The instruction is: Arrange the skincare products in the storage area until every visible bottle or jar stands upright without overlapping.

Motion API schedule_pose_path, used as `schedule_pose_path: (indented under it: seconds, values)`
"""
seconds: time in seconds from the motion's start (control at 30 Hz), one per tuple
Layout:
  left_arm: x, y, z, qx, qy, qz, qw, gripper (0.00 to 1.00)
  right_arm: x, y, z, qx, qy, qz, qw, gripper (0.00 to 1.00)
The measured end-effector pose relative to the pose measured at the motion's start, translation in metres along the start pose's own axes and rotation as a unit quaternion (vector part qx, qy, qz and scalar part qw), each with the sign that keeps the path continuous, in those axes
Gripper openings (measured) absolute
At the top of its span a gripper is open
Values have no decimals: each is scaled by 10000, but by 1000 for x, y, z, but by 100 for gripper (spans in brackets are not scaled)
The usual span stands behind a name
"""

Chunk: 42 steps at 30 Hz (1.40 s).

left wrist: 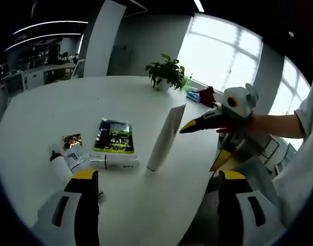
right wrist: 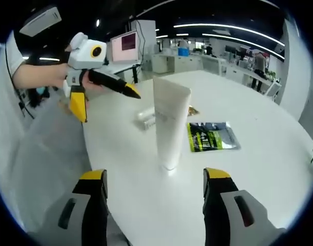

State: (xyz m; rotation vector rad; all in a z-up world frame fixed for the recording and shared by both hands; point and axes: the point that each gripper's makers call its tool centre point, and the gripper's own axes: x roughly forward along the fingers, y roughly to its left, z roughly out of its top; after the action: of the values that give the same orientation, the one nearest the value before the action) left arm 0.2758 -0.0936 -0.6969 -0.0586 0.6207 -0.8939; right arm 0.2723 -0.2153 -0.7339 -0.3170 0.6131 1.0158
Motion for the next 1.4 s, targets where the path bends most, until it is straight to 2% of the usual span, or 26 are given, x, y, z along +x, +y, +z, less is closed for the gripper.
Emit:
schedule_pose_path:
  seconds: [0.07,0.17,0.23,0.47,0.6,0.73,0.77,0.87,1.03,1.17,1.4]
  values:
    - [-7,4,-4,-72,-16,138,9999,94,-2,5,-2,58,24,-62,10000,79]
    - [-16,3,-11,-140,8,184,9997,94,-6,9,-3,246,-29,-154,9996,81]
    - [-23,4,-16,-197,1,329,9993,98,-9,15,-4,457,-38,-171,9988,83]
    - [-51,3,-35,-454,47,509,9977,99,-16,38,-10,709,32,-219,9972,85]
    - [-64,1,-40,-457,-10,611,9971,99,-23,48,-8,916,-88,-312,9953,88]
    - [-76,-3,-43,-467,-59,683,9966,99,-34,65,-11,947,1,-324,9950,78]
    - [-79,-4,-43,-465,-81,709,9964,99,-34,68,-11,937,0,-328,9951,79]
    - [-86,-7,-45,-455,-135,813,9956,99,-34,75,-12,1022,-122,-425,9938,93]
    - [-98,-12,-46,-570,-287,905,9939,99,-38,75,-13,1243,-220,-609,9901,99]
    - [-105,-14,-53,-593,-307,999,9928,99,-46,69,-8,1398,-388,-792,9862,100]
    - [-111,-14,-68,-770,-345,1075,9906,99,-51,70,-4,1395,-430,-868,9855,100]
